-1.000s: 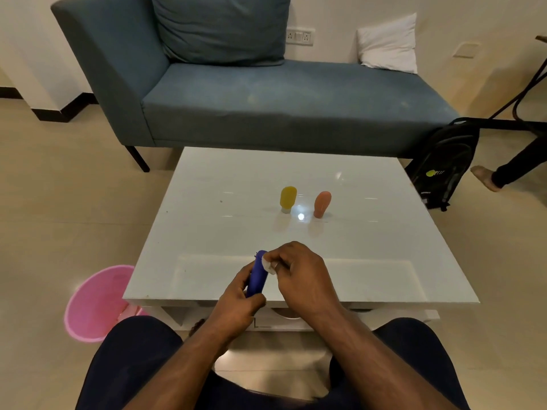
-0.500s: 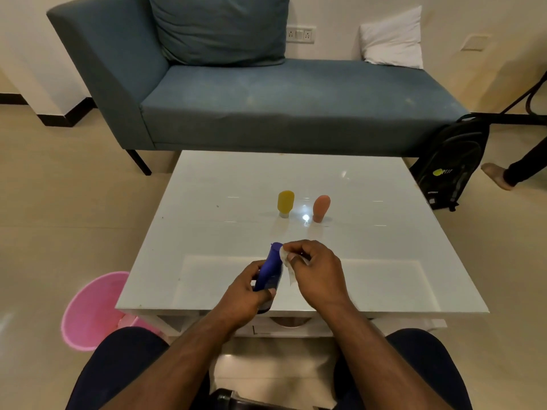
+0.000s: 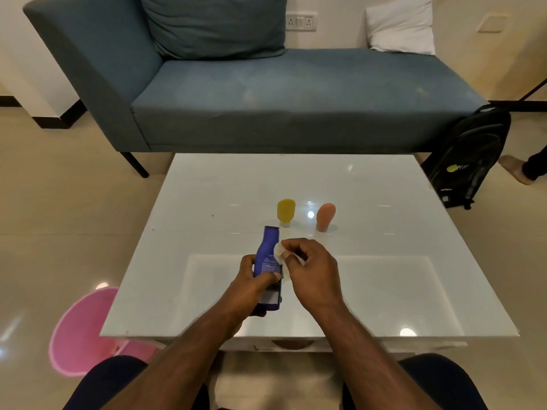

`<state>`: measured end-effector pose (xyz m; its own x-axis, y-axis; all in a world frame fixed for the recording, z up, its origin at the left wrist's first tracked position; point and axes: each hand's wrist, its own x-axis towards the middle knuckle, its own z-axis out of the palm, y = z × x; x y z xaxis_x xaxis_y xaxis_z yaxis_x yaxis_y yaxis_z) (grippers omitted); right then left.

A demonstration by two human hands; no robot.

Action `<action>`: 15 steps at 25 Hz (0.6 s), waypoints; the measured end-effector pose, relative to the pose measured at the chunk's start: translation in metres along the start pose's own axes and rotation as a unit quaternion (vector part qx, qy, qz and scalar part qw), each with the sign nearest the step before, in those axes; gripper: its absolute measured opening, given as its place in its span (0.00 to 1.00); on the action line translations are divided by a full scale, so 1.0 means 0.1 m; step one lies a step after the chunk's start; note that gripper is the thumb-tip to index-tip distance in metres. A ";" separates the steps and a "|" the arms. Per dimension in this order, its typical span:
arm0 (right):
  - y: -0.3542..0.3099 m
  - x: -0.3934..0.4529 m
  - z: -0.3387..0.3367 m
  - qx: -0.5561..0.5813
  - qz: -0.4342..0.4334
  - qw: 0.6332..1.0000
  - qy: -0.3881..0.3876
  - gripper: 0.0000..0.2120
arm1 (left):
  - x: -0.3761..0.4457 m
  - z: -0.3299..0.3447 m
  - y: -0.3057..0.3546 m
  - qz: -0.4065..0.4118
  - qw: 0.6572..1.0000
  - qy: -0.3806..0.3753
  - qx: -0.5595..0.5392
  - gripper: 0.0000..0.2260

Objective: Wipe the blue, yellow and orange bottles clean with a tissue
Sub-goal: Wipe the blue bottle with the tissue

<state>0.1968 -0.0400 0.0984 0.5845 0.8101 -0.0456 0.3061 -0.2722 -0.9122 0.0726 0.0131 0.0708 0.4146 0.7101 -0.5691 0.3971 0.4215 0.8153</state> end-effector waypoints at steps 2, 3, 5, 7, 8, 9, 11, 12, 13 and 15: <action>0.05 0.10 0.10 0.013 0.017 1.000 0.000 0.10 | 0.10 0.01 0.03 -0.026 0.998 -0.011 -0.060 0.18; 0.07 0.15 0.13 0.020 0.022 1.000 0.005 0.09 | 0.14 -0.01 0.04 -0.051 0.991 -0.013 -0.119 0.18; 0.09 0.28 0.19 0.020 0.027 0.999 0.007 0.08 | 0.25 -0.09 0.04 -0.078 0.975 -0.005 -0.210 0.19; 0.07 0.42 0.25 0.003 0.016 1.000 0.013 0.06 | 0.40 -0.19 0.06 -0.056 0.973 -0.011 -0.225 0.16; 0.04 0.50 0.28 -0.003 0.007 1.000 0.020 0.05 | 0.47 -0.24 0.08 -0.040 0.973 -0.016 -0.225 0.14; 0.02 0.58 0.32 -0.007 -0.004 1.000 0.024 0.03 | 0.53 -0.28 0.11 -0.030 0.974 -0.018 -0.222 0.14; -0.03 0.72 0.39 -0.021 -0.025 0.999 0.010 0.03 | 0.66 -0.33 0.14 -0.024 0.977 -0.020 -0.210 0.16; -0.03 0.77 0.45 -0.035 -0.027 0.999 -0.007 0.03 | 0.71 -0.35 0.14 -0.021 0.978 -0.018 -0.207 0.17; -0.03 0.81 0.50 -0.051 -0.021 0.998 -0.023 0.03 | 0.76 -0.38 0.14 -0.015 0.978 -0.017 -0.209 0.17; 0.02 0.82 0.61 -0.072 0.007 0.996 -0.046 0.04 | 0.87 -0.44 0.15 -0.004 0.970 -0.019 -0.242 0.18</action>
<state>0.1994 0.0582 0.0683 0.5203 0.8480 -0.1007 0.4072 -0.3500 -0.8436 0.0781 0.1058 0.0380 0.4462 0.6880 -0.5723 -0.0268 0.6495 0.7599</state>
